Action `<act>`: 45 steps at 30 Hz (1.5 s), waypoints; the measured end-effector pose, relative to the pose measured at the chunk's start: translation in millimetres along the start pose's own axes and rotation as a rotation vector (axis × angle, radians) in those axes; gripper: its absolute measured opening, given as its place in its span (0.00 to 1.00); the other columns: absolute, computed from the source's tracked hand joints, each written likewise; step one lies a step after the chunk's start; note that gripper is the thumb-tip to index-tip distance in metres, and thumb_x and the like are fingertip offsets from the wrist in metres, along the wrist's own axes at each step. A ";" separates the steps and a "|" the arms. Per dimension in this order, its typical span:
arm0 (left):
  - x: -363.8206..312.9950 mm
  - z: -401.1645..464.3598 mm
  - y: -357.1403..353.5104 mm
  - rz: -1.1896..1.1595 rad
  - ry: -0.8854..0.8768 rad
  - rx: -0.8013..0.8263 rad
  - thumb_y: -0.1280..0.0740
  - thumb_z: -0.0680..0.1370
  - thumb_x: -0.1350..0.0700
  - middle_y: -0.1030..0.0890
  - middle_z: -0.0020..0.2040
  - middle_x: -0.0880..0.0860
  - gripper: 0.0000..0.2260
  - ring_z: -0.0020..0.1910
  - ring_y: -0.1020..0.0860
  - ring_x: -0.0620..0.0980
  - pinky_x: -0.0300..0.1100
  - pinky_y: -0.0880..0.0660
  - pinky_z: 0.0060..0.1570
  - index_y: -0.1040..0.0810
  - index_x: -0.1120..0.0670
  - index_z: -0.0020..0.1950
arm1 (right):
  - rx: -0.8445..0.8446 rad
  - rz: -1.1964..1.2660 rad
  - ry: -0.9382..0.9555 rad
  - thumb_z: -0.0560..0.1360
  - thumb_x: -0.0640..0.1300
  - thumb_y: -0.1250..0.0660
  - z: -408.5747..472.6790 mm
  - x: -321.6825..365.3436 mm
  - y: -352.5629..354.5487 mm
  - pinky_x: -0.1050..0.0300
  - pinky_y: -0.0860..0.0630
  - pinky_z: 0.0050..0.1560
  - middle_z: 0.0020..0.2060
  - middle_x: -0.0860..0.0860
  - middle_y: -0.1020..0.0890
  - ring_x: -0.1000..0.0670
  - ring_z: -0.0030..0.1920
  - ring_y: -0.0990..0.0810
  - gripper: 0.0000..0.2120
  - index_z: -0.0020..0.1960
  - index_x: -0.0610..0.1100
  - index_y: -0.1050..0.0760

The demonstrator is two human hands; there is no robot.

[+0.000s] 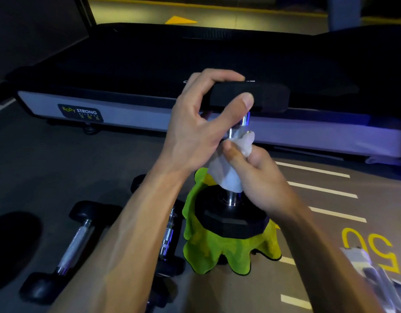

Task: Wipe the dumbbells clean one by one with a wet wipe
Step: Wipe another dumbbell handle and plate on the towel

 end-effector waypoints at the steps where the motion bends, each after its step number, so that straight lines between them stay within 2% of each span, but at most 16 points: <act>1: 0.1 0.4 -0.5 0.001 0.003 0.002 0.29 0.80 0.50 0.19 0.61 0.52 0.10 0.64 0.23 0.44 0.35 0.30 0.66 0.20 0.48 0.61 | -0.051 -0.089 0.008 0.85 0.60 0.40 -0.8 6.8 0.4 0.52 0.22 0.55 0.46 0.45 0.13 0.50 0.49 0.15 0.22 0.52 0.42 0.19; 4: -1.4 1.6 -2.6 0.017 -0.006 0.013 0.29 0.80 0.49 0.20 0.60 0.51 0.11 0.63 0.23 0.42 0.34 0.30 0.65 0.20 0.48 0.61 | -0.174 -0.231 0.049 0.86 0.52 0.39 -1.9 31.0 3.9 0.55 0.24 0.45 0.38 0.50 0.17 0.52 0.41 0.19 0.13 0.51 0.44 0.24; 6: -3.4 1.8 -5.6 0.018 -0.016 0.027 0.29 0.81 0.51 0.20 0.60 0.50 0.10 0.62 0.23 0.42 0.34 0.30 0.64 0.20 0.48 0.61 | -0.254 -0.210 0.060 0.86 0.49 0.39 -0.7 36.8 9.4 0.57 0.23 0.46 0.42 0.54 0.18 0.56 0.44 0.19 0.10 0.57 0.43 0.27; 11: -2.9 0.6 -3.8 0.007 -0.017 0.025 0.29 0.81 0.51 0.19 0.59 0.52 0.10 0.62 0.22 0.44 0.34 0.30 0.63 0.20 0.48 0.61 | -0.215 -0.274 0.021 0.87 0.55 0.46 -15.3 25.5 6.3 0.72 0.29 0.42 0.44 0.59 0.20 0.59 0.45 0.20 0.14 0.64 0.48 0.29; 14: 1.8 2.8 -1.5 -0.018 0.018 0.002 0.29 0.79 0.48 0.19 0.59 0.53 0.11 0.61 0.21 0.46 0.38 0.28 0.63 0.20 0.48 0.60 | -0.071 -0.402 -0.078 0.86 0.59 0.47 -26.4 5.0 7.9 0.65 0.31 0.36 0.33 0.56 0.26 0.55 0.35 0.26 0.17 0.44 0.52 0.31; 16: 3.0 3.9 -3.3 -0.046 0.040 0.002 0.29 0.79 0.49 0.19 0.59 0.55 0.10 0.59 0.21 0.44 0.36 0.27 0.59 0.20 0.48 0.60 | -0.022 -0.451 -0.120 0.86 0.59 0.47 -25.6 4.6 11.3 0.59 0.32 0.37 0.34 0.53 0.27 0.53 0.36 0.27 0.20 0.40 0.49 0.33; 20: 2.9 6.3 -9.0 -0.054 0.050 0.025 0.29 0.80 0.52 0.20 0.59 0.55 0.09 0.58 0.21 0.44 0.34 0.27 0.58 0.20 0.49 0.60 | -0.156 -0.307 -0.076 0.87 0.56 0.47 -11.3 25.1 14.2 0.61 0.31 0.40 0.50 0.53 0.18 0.52 0.49 0.21 0.17 0.63 0.47 0.27; 22: 3.9 7.8 -8.6 -0.041 0.047 0.019 0.29 0.79 0.49 0.20 0.59 0.55 0.10 0.60 0.21 0.46 0.38 0.26 0.61 0.20 0.48 0.60 | -0.217 -0.243 -0.028 0.87 0.56 0.47 -8.2 31.8 10.9 0.59 0.30 0.42 0.49 0.57 0.19 0.59 0.48 0.21 0.17 0.66 0.47 0.28; 25: 7.1 7.3 -5.5 -0.060 0.058 0.015 0.29 0.80 0.50 0.20 0.60 0.57 0.10 0.57 0.20 0.44 0.36 0.26 0.57 0.20 0.49 0.60 | -0.156 -0.302 -0.061 0.86 0.59 0.46 -13.4 21.1 8.6 0.62 0.31 0.37 0.43 0.55 0.20 0.55 0.42 0.22 0.17 0.56 0.48 0.25; 28: 7.7 5.6 -3.4 -0.073 0.064 0.015 0.29 0.80 0.50 0.20 0.59 0.55 0.10 0.55 0.21 0.43 0.35 0.27 0.56 0.19 0.48 0.60 | -0.023 -0.471 -0.158 0.84 0.62 0.42 -21.5 12.9 16.0 0.60 0.36 0.32 0.31 0.55 0.31 0.53 0.32 0.33 0.23 0.37 0.47 0.36; 32: 0.5 5.0 -8.0 -0.076 0.039 0.032 0.28 0.81 0.54 0.20 0.60 0.58 0.08 0.56 0.21 0.42 0.30 0.27 0.54 0.20 0.50 0.60 | -0.013 -0.494 -0.215 0.84 0.60 0.40 -25.9 16.3 40.3 0.54 0.42 0.33 0.27 0.53 0.36 0.51 0.30 0.37 0.25 0.34 0.46 0.38; 36: -1.4 3.8 -7.9 -0.088 0.030 0.041 0.28 0.81 0.55 0.21 0.59 0.60 0.08 0.53 0.21 0.41 0.29 0.25 0.51 0.20 0.51 0.60 | -0.196 -0.591 -0.179 0.83 0.53 0.34 -28.1 19.3 73.5 0.53 0.39 0.31 0.28 0.50 0.28 0.47 0.31 0.30 0.20 0.37 0.43 0.30; 38: 0.6 3.9 -7.4 -0.091 0.039 0.037 0.29 0.80 0.51 0.21 0.58 0.58 0.10 0.54 0.21 0.44 0.31 0.26 0.52 0.20 0.50 0.60 | -0.298 -0.620 -0.155 0.80 0.52 0.30 -28.2 21.4 84.5 0.55 0.30 0.35 0.37 0.48 0.17 0.43 0.40 0.21 0.10 0.49 0.44 0.20; 40: 2.3 4.1 -7.3 -0.090 0.047 0.029 0.29 0.79 0.48 0.21 0.59 0.57 0.11 0.56 0.21 0.47 0.35 0.25 0.55 0.20 0.48 0.60 | -0.370 -0.672 -0.179 0.79 0.51 0.29 -28.0 24.5 87.1 0.52 0.25 0.47 0.50 0.45 0.14 0.38 0.54 0.18 0.13 0.62 0.51 0.19; 43: 2.5 4.3 -7.6 -0.076 0.046 0.025 0.29 0.78 0.47 0.20 0.58 0.54 0.11 0.58 0.21 0.47 0.40 0.26 0.60 0.20 0.47 0.59 | -0.257 -0.704 -0.106 0.78 0.47 0.37 -20.0 33.3 72.4 0.50 0.22 0.51 0.48 0.51 0.13 0.40 0.52 0.18 0.13 0.50 0.63 0.18; 45: 1.7 3.9 -7.4 -0.071 0.041 0.023 0.29 0.78 0.47 0.20 0.58 0.54 0.11 0.57 0.21 0.45 0.39 0.26 0.60 0.20 0.46 0.59 | -0.228 -0.623 -0.132 0.76 0.38 0.39 -16.6 34.1 68.8 0.53 0.24 0.48 0.42 0.57 0.14 0.44 0.49 0.18 0.18 0.45 0.59 0.16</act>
Point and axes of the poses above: each hand's wrist, its own z-axis towards the middle knuckle, its own y-axis out of the back of the hand, x = y × z, the point moved 8 cm from there along z, towards the middle knuckle
